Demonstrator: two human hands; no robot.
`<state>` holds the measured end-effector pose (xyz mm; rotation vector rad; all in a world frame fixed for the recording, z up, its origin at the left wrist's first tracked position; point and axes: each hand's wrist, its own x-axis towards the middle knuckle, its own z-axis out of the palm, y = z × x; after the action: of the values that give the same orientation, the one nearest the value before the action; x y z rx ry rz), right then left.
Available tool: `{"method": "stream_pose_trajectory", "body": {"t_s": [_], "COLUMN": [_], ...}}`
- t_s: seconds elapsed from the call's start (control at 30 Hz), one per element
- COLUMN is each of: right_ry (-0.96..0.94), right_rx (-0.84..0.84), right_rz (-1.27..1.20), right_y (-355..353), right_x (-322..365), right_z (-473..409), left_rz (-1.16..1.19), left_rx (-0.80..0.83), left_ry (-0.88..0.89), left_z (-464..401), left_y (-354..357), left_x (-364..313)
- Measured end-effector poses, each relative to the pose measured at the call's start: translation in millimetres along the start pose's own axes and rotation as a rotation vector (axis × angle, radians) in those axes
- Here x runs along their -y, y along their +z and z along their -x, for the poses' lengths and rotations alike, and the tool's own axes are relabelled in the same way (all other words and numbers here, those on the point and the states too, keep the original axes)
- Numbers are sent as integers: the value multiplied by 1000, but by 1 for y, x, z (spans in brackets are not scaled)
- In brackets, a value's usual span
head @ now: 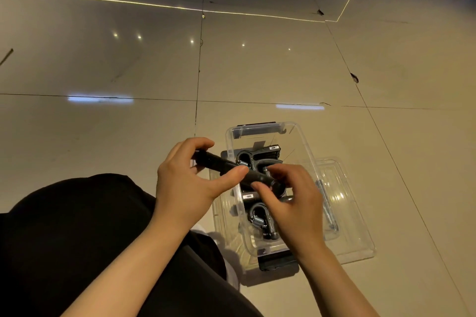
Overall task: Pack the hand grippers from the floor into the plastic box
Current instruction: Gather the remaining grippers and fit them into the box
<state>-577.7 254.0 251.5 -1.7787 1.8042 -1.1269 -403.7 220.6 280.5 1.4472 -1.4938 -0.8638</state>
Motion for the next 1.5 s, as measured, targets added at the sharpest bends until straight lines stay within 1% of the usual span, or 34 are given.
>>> {"method": "stream_pose_trajectory", "body": {"t_s": [0.07,0.1,0.17,0.2,0.23,0.27,0.3,0.33,0.4,0.43,0.47,0.5,0.63,0.77,0.87,1.0,1.1,1.17,1.2,1.23,1.27,1.3,1.33,1.43,1.5], "right_ry": [4,26,49,48,53,63,73,81,104,123,141,156,216,256,296,290,292,300,276,209,109,9,-50,-67,-62], "right_rx": [-104,-121,-120,-113,-95,-63,-17,33,114,145,170,191,240,291,302,360,418,413,385,339,305,316,374,607,618], "right_rz": [-7,-37,-57,-42,-28,-21,-25,-35,-48,-51,-49,-39,-44,-68,-169,-187,-178,-189,-149,-75,-2,24,15,-53,-36], "right_y": [-7,-12,-22,-28,-36,-44,-52,-59,-68,-69,-69,-67,-65,-64,-62,-59,-60,-59,-58,-57,-56,-55,-55,-48,-40], "right_x": [4,6,8,8,7,6,6,5,5,6,6,7,9,9,9,7,6,6,6,6,6,6,5,-6,-13], "right_z": [-1,-2,-7,-10,-15,-21,-26,-31,-38,-40,-42,-42,-45,-44,-43,-43,-45,-44,-41,-34,-26,-16,-6,17,22], "left_rz": [78,93,90,69,14,-76,-184,-286,-416,-440,-456,-466,-514,-615,-681,-729,-697,-653,-626,-594,-554,-505,-456,-363,-346], "left_rx": [7,41,169,236,291,330,346,335,240,208,201,212,290,301,348,387,382,379,383,395,411,422,430,450,501], "left_ry": [-85,-123,-195,-200,-166,-85,43,213,562,677,747,778,773,810,833,857,865,835,809,776,733,680,622,518,507], "left_z": [4,5,7,8,11,13,15,16,16,16,17,17,22,25,26,29,28,28,29,30,30,30,30,28,29], "left_y": [4,7,11,12,12,11,10,9,8,8,7,6,0,-2,-6,-7,-6,-6,-5,-5,-5,-6,-7,-10,-10], "left_x": [-3,-4,-5,-4,-4,-3,-3,-2,2,3,4,4,6,4,3,4,3,2,1,0,-1,-1,-1,0,2]}}
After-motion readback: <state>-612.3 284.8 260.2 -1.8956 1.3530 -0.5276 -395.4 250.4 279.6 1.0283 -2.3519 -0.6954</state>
